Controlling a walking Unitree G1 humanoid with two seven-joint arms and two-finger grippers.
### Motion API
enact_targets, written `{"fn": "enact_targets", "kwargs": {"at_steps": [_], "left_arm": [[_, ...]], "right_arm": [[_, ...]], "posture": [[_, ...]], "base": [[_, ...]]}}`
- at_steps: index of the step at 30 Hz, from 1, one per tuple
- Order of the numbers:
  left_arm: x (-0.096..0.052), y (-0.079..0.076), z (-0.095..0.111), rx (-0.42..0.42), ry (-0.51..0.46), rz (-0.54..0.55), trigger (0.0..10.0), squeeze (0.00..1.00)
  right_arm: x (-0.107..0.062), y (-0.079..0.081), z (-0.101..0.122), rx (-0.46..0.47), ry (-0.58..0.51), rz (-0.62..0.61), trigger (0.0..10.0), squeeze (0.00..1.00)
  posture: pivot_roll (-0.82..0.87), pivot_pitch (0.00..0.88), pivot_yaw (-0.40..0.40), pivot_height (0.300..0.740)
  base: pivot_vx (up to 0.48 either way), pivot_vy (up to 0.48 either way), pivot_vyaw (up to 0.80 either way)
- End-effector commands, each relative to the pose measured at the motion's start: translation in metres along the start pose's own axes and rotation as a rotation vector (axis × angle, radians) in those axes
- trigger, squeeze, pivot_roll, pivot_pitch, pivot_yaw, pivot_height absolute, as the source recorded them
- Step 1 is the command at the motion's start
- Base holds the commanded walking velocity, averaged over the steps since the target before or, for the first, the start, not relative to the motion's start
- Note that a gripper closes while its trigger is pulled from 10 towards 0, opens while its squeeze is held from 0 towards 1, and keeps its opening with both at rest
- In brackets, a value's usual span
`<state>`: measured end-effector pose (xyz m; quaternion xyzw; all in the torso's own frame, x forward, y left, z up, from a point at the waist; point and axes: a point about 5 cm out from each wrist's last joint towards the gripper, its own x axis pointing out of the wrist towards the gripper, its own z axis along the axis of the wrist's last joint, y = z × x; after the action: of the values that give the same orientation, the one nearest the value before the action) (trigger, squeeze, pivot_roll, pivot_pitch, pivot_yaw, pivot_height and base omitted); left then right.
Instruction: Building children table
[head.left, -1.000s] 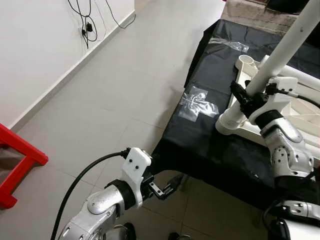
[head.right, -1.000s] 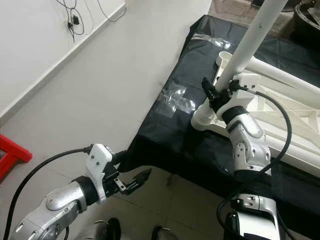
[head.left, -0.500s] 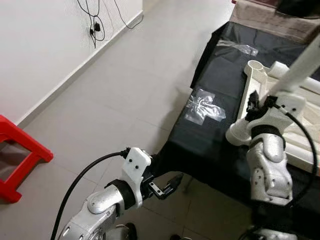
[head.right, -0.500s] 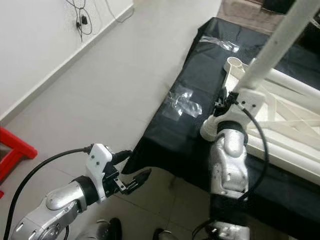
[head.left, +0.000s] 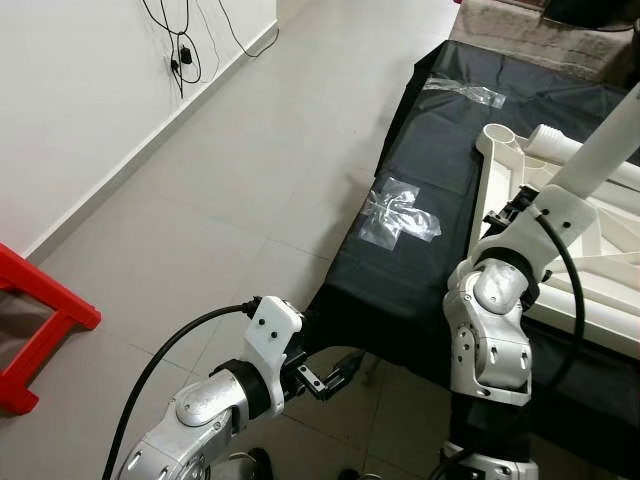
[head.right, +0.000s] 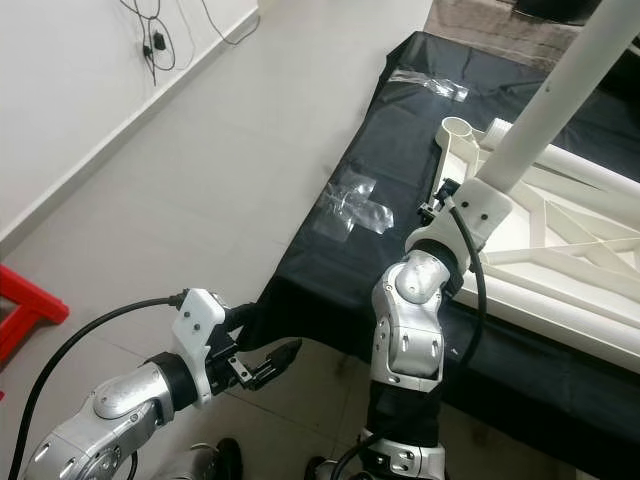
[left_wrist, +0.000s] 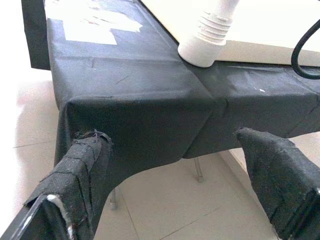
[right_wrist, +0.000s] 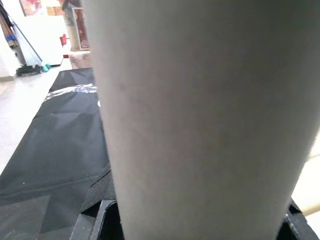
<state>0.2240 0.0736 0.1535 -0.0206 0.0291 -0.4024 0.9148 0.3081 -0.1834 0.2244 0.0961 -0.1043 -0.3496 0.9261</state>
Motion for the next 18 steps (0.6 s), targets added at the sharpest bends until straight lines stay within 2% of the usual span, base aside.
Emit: {"fn": "enact_targets", "kwargs": {"at_steps": [1, 2, 3, 6, 7, 14, 16, 17, 18], "left_arm": [[0.000, -0.003, -0.004, -0.004, 0.014, -0.011, 10.0, 0.00], [0.000, -0.003, -0.004, -0.004, 0.014, -0.011, 10.0, 0.00], [0.000, -0.003, -0.005, -0.006, 0.014, -0.011, 10.0, 0.00], [0.000, -0.003, -0.005, -0.006, 0.014, -0.012, 10.0, 0.00], [0.001, -0.002, -0.006, -0.007, 0.015, -0.012, 10.0, 0.00], [0.002, -0.002, -0.007, -0.008, 0.016, -0.014, 10.0, 0.00], [0.002, -0.002, -0.008, -0.008, 0.017, -0.015, 10.0, 0.00], [0.002, -0.002, -0.008, -0.008, 0.017, -0.015, 10.0, 0.00], [0.002, -0.002, -0.009, -0.008, 0.017, -0.015, 10.0, 0.00]], "right_arm": [[-0.009, 0.000, -0.020, 0.005, 0.127, -0.021, 10.0, 0.24], [-0.009, 0.000, -0.020, 0.005, 0.127, -0.021, 10.0, 0.24], [-0.010, -0.002, -0.018, -0.002, 0.100, 0.004, 10.0, 1.00], [-0.010, -0.005, -0.016, -0.013, 0.086, 0.015, 10.0, 1.00], [-0.008, -0.009, -0.013, -0.011, 0.070, 0.033, 10.0, 0.00], [0.002, -0.019, -0.004, 0.006, 0.011, 0.117, 10.0, 0.00], [0.014, -0.026, 0.005, 0.053, -0.017, 0.251, 10.0, 0.00], [0.014, -0.026, 0.005, 0.053, -0.017, 0.251, 10.0, 0.00], [0.020, -0.029, 0.009, 0.070, -0.023, 0.332, 10.0, 0.00]], "posture": [[0.08, 0.218, -0.059, 0.740], [0.08, 0.218, -0.059, 0.740], [0.08, 0.218, -0.059, 0.740], [0.08, 0.212, -0.057, 0.740], [0.08, 0.206, -0.056, 0.740], [0.08, 0.198, -0.054, 0.740], [0.08, 0.193, -0.055, 0.740], [0.08, 0.193, -0.055, 0.740], [0.07, 0.192, -0.055, 0.740]], "base": [[0.000, 0.000, 0.00], [0.000, 0.000, 0.00], [0.000, 0.000, 0.00], [0.000, 0.000, 0.00], [0.000, 0.000, 0.00], [0.000, 0.000, 0.00], [0.000, 0.000, 0.00], [0.000, 0.000, 0.00], [0.000, 0.000, 0.00]]}}
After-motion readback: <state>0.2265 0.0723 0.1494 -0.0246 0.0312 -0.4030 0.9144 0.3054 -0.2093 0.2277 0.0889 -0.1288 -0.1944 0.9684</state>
